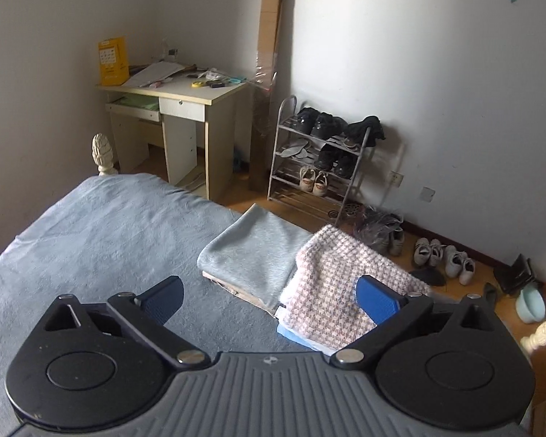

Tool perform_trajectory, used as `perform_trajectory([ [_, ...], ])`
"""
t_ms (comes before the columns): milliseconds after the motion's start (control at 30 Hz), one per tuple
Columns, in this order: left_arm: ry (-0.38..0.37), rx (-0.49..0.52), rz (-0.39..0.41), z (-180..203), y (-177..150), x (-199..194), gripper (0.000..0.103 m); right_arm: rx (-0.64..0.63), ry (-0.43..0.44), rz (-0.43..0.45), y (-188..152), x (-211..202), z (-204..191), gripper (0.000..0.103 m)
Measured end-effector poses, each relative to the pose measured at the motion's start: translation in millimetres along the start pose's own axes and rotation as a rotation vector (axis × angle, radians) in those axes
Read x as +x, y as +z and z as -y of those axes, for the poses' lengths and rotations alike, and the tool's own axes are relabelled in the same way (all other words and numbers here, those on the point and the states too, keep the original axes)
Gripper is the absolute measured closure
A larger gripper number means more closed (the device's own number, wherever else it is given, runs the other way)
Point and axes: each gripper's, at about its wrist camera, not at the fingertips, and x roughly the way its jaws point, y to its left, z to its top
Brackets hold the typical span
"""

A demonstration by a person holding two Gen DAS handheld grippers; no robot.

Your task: Fold clothes

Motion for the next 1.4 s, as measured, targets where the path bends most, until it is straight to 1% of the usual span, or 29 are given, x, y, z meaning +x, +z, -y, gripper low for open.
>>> perform_trajectory([
  [167,0.019,0.015,0.011,-3.4,-3.6,1.8,0.000,-0.003,0.002,-0.019,-4.4,3.7,-7.8,0.000],
  [433,0.041,-0.008,-0.045,-8.2,-14.7,7.4,0.000,-0.011,0.014,-0.049,-11.7,8.2,-21.3,0.000],
  [533,0.051,-0.015,-0.049,-9.8,-14.8,6.4,0.000,-0.009,0.019,-0.059,-12.1,9.9,-23.9,0.000],
  [667,0.047,-0.017,-0.058,-8.1,-13.7,7.5,0.000,-0.008,0.012,-0.062,-12.4,10.6,-23.4,0.000],
  [900,0.014,-0.023,-0.064,-1.6,-14.2,9.1,0.000,-0.016,-0.012,-0.063,-12.0,9.7,-17.2,0.000],
  [1133,-0.024,0.001,-0.066,15.1,-17.1,7.0,0.000,-0.019,-0.039,-0.058,-11.9,7.4,-5.3,0.000],
  [1267,-0.040,0.022,-0.071,31.0,-24.1,4.0,0.000,-0.007,-0.067,-0.071,-14.1,7.1,8.4,0.000],
  [1400,-0.062,0.033,-0.087,47.1,-37.8,-1.2,0.000,0.009,-0.103,-0.089,-19.5,4.5,24.4,0.000],
])
